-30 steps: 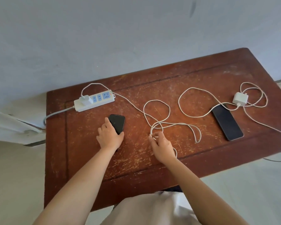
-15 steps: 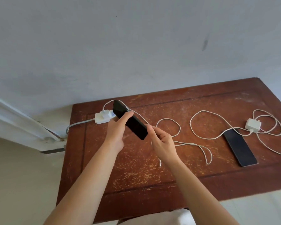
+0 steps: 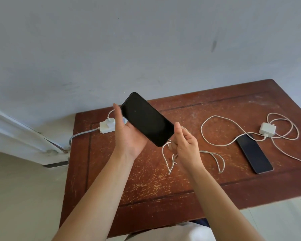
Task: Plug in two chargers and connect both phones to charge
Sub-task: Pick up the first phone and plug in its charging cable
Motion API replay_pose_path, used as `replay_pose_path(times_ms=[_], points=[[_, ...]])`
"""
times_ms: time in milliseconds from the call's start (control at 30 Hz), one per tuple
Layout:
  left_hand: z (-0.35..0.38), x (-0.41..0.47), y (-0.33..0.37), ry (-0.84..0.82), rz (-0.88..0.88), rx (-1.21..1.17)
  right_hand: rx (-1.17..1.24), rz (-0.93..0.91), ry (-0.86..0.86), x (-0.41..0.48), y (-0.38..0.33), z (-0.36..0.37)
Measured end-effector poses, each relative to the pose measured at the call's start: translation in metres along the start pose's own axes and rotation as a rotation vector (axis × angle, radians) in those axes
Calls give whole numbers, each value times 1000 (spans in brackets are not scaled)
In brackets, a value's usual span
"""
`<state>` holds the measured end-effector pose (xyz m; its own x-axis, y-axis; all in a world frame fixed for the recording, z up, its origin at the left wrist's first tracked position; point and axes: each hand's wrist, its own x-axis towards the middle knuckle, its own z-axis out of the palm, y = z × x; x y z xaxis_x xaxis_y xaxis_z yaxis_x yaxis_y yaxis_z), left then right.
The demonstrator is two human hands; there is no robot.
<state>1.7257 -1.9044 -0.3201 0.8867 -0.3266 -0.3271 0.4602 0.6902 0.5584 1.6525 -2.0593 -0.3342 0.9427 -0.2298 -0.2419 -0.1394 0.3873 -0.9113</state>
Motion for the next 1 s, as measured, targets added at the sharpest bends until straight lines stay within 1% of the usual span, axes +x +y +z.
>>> replay_pose_path(times_ms=[67, 167, 233, 300, 367, 400, 433, 500, 567, 667, 767, 867, 1000], points=[[-6, 1, -1, -36, -67, -151, -13, 16, -10, -2, -4, -1], [-12, 2, -2, -76, -118, -235, -119, 42, 4, -4, -7, -4], [-15, 4, -4, -85, -127, -276, -196, 85, 113, -4, -5, -8], [-17, 2, -6, -92, -123, -304, -186, 129, 223, -4, -3, -14], [-17, 0, -6, -89, -110, -348, -136, 121, 274, -4, -4, -18], [-15, 0, -5, -91, -103, -374, -161, 100, 280, -5, -5, -19], [-13, -1, -4, -98, -94, -400, -213, 61, 269, -5, -8, -19], [-9, -2, -2, -98, -67, -436, -258, -43, 194, -7, -13, -18], [-6, -2, 1, -84, -45, -466, -202, -109, 113, -6, -15, -16], [-2, 0, 6, -42, -36, -546, -141, -93, 28, -9, -17, -9], [2, 3, 9, 24, -17, -599, -157, -63, 54, -14, -15, 0], [4, 5, 10, 70, 0, -644, -162, -76, 34, -15, -12, 5], [3, 6, 12, 127, 7, -634, -178, -110, 33, -14, -14, 10]])
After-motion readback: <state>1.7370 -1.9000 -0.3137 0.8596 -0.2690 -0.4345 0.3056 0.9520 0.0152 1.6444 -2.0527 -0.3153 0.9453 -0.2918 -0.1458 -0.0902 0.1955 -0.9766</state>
